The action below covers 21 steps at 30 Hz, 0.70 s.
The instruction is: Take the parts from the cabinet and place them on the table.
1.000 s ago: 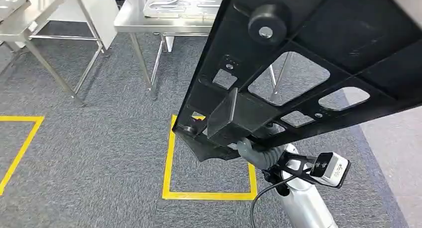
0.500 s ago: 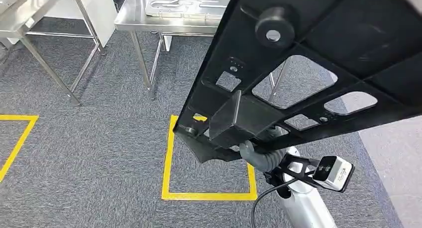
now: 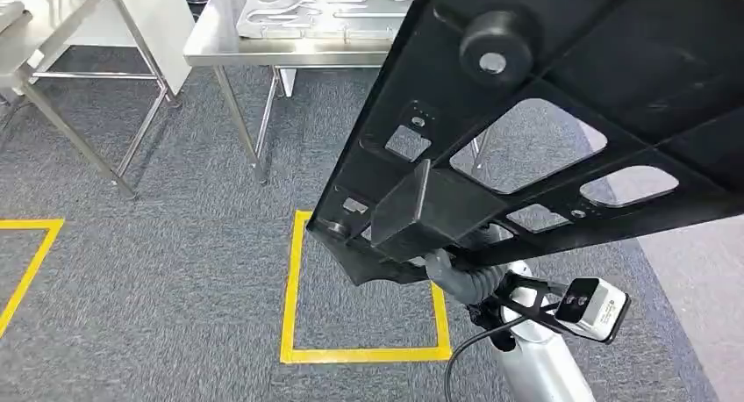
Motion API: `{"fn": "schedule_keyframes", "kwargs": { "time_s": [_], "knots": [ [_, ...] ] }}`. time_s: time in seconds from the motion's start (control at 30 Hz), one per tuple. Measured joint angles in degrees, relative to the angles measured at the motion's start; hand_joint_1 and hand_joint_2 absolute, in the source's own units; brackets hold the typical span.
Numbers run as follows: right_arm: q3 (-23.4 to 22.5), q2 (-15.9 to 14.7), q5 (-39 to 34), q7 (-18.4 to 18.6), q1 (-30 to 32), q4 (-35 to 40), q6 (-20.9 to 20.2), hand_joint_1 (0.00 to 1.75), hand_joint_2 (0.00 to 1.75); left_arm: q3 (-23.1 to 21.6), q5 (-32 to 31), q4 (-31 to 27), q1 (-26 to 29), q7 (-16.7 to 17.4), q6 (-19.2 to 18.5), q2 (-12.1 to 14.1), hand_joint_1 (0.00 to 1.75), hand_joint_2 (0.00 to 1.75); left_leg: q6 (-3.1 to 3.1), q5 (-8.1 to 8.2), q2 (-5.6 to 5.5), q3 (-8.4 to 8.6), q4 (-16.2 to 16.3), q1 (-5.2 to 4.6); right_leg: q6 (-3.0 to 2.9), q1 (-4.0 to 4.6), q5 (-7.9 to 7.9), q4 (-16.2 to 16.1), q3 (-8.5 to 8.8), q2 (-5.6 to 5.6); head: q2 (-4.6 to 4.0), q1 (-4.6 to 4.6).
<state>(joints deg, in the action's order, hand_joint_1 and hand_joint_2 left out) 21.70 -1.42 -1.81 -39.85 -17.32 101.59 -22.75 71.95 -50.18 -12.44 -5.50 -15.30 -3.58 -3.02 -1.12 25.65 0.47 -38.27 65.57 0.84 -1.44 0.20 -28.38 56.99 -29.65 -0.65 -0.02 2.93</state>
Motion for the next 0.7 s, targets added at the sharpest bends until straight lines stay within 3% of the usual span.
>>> {"fn": "schedule_keyframes", "kwargs": {
  "time_s": [0.03, 0.07, 0.17, 0.23, 0.27, 0.37, 0.4, 0.43, 0.47, 0.53, 0.57, 0.6, 0.7],
  "knots": [
    [0.0, 0.0, 0.0, 0.0, 0.0, 0.0, 0.0, 1.75, 1.75, 0.0, 0.0, 0.0, 0.0, 0.0, 0.0, 0.1, 0.0, 1.75, 0.37, -2.61, -0.03, 2.16, -5.2, -0.08, 0.15, 0.04, -0.56, 0.0, 0.71, 0.0, 0.0, 0.0],
    [0.0, 0.0, 0.0, 0.0, -0.1, 0.0, 0.0, 1.75, 1.75, 0.0, 0.0, 0.0, 0.0, 0.0, 0.0, 0.2, 0.0, 1.75, 0.77, -1.14, -0.15, 3.02, -6.1, -0.54, 0.52, 0.35, -0.94, -0.1, 0.82, 0.04, 0.0, -0.02],
    [0.0, 0.0, 0.0, 0.0, 0.0, 0.0, 0.1, 1.75, 1.75, 0.0, 0.0, 0.0, 0.0, -0.2, 0.0, 0.3, 0.0, 1.75, 1.81, -0.61, -0.12, 3.45, -7.5, -0.63, 1.57, 0.19, -0.81, 0.2, 0.9, -0.16, 0.0, 0.0],
    [0.0, 0.0, 0.0, 0.0, 0.0, 0.3, 0.1, 1.75, 1.75, 0.0, 0.0, 0.0, 0.1, -0.2, 0.0, 0.2, 0.0, 1.75, 2.4, -0.44, -0.26, 4.66, -8.2, -0.19, 2.0, 0.07, -1.39, 1.2, 0.9, -0.03, 0.0, -0.02],
    [0.0, 0.0, 0.0, 0.0, -0.2, 0.4, 0.1, 1.75, 1.75, 0.0, 0.0, 0.0, 0.0, -0.2, 0.0, 0.2, 0.0, 1.75, 2.76, -0.2, -0.23, 5.13, -8.3, -0.15, 2.35, 0.04, -2.09, 3.6, -0.23, 0.06, 0.0, 0.0],
    [0.0, 0.0, -0.1, 0.0, -0.1, 0.5, 0.1, 1.75, 1.75, 0.0, -0.1, 0.0, 0.0, -0.2, 0.0, 0.2, 0.0, 1.75, 3.06, 0.69, -0.24, 5.89, -8.3, -0.19, 3.07, -0.54, -7.12, 16.5, -8.8, 0.11, 0.0, -0.02],
    [0.0, -0.1, -0.1, 0.0, 0.1, 0.5, 0.1, 1.75, 1.75, 0.0, -0.1, 0.0, 0.0, -0.2, 0.0, 0.3, 0.0, 1.75, 3.02, 1.0, -0.25, 6.25, -8.3, -0.18, 3.2, -0.66, -7.47, 18.6, -10.81, 0.14, 0.0, -0.02],
    [0.0, -0.1, -0.1, 0.0, 0.2, 0.5, 0.1, 1.75, 1.75, 0.0, -0.1, 0.0, 0.1, -0.2, 0.0, 0.3, 0.0, 1.75, 2.92, 1.42, -0.27, 6.79, -8.3, -0.17, 3.48, -0.83, -6.13, 18.0, -11.54, 0.21, 0.0, -0.02],
    [0.0, -0.1, -0.1, 0.0, 0.2, 0.5, 0.1, 1.75, 1.75, 0.0, -0.1, 0.0, 0.1, -0.2, 0.0, 0.2, 0.0, 1.75, 2.78, 1.86, -0.3, 7.44, -8.3, -0.17, 3.59, -0.97, -3.65, 15.1, -10.95, 0.33, 0.0, -0.02],
    [0.0, -0.1, -0.2, 0.0, 0.2, 0.5, 0.1, 1.75, 1.75, 0.0, -0.1, 0.0, 0.1, -0.2, 0.0, 0.2, 0.0, 1.75, 2.39, 2.98, -0.31, 9.11, -8.3, -0.17, 3.01, -0.94, 3.54, 4.6, -7.42, 0.64, 0.0, -0.02],
    [-0.1, -0.1, -0.4, 0.0, 0.2, 0.5, 0.0, 1.75, 1.75, 0.0, -0.1, 0.0, 0.1, -0.2, 0.0, 0.2, 0.0, 1.75, 2.08, 3.43, -0.28, 9.2, -8.4, -0.18, 2.55, -0.77, 5.4, 1.3, -6.7, 0.88, 0.0, -0.02],
    [-0.2, -0.1, -0.5, 0.0, 0.3, 0.5, -0.2, 1.75, 1.75, 0.0, -0.2, 0.0, 0.0, -0.3, 0.0, 0.2, 0.0, 1.75, 1.72, 3.66, -0.31, 9.55, -8.5, -0.32, 2.37, -0.33, 3.83, 0.9, -6.8, 1.08, 0.0, -0.09],
    [-0.5, -0.1, -0.6, 0.0, 0.4, 0.8, -0.8, 1.75, 1.75, 0.0, -0.1, 0.0, 0.0, -0.3, 0.0, 0.2, 0.0, 1.75, 0.57, 3.46, -0.04, 10.26, -8.6, -0.33, 1.17, -0.32, 4.32, 0.5, -6.21, 0.61, 0.0, -0.02]
  ]
}}
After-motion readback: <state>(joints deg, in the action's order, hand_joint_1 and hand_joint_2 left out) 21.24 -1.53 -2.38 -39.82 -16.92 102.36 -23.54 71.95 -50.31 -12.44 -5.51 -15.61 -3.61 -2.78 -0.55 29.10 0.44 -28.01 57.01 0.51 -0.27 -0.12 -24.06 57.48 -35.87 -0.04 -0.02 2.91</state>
